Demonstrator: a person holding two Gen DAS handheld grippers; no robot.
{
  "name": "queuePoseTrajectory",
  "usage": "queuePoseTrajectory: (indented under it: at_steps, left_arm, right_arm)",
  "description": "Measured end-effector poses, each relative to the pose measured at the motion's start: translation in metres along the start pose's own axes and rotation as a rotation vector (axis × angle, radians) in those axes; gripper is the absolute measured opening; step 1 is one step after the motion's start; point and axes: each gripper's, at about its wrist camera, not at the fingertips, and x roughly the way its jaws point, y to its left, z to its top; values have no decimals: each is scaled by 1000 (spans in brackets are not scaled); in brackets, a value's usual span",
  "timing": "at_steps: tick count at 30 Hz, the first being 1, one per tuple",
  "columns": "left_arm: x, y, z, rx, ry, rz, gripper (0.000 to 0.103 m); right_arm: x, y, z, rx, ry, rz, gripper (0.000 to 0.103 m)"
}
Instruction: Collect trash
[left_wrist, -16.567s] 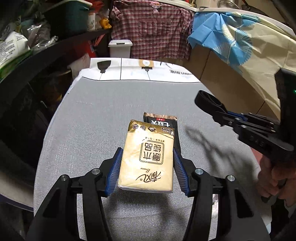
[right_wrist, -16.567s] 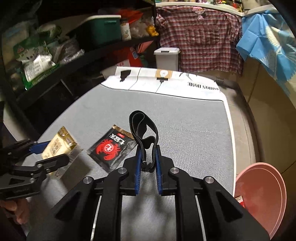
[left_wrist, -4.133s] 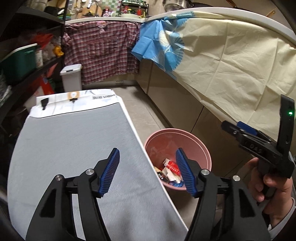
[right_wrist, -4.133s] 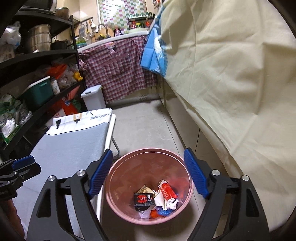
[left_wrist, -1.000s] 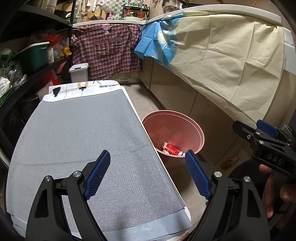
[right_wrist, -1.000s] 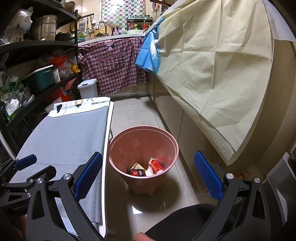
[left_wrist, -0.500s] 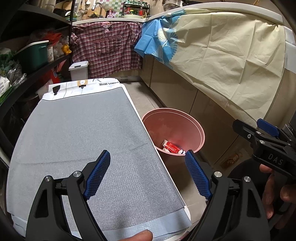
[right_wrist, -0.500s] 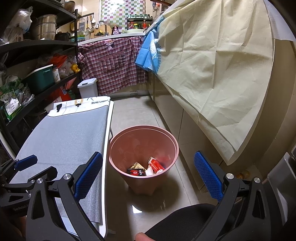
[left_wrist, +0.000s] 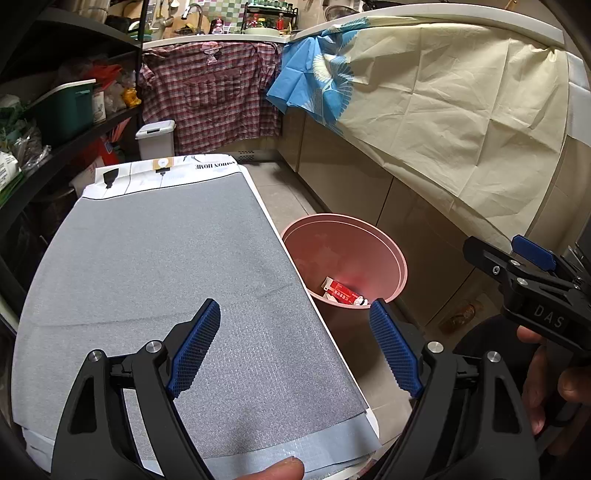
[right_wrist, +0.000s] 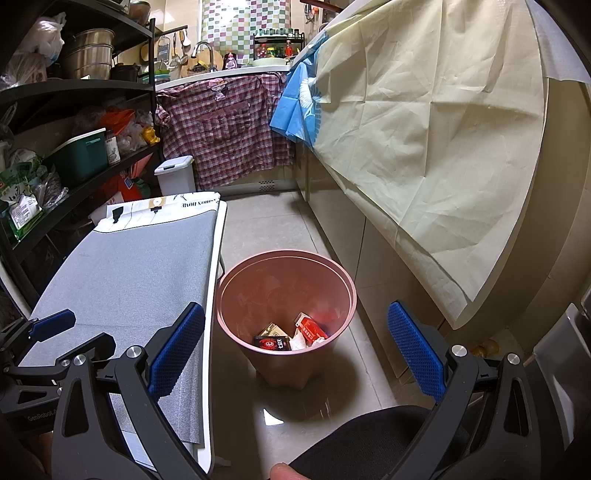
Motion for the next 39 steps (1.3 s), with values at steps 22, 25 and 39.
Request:
queuePoseTrajectory:
  at_steps: [22,25,39]
  left_arm:
    - [-3,6,3,-29,-4,0,80]
    - [-8,22,12,-68,-9,34,80]
    - [-64,181,62,-413,-82,335,80]
  right_arm:
    - [0,9,8,-10,-5,28,98]
    - [10,22,16,-10,18,68,98]
    - [148,270,-24,-524,375,574,98]
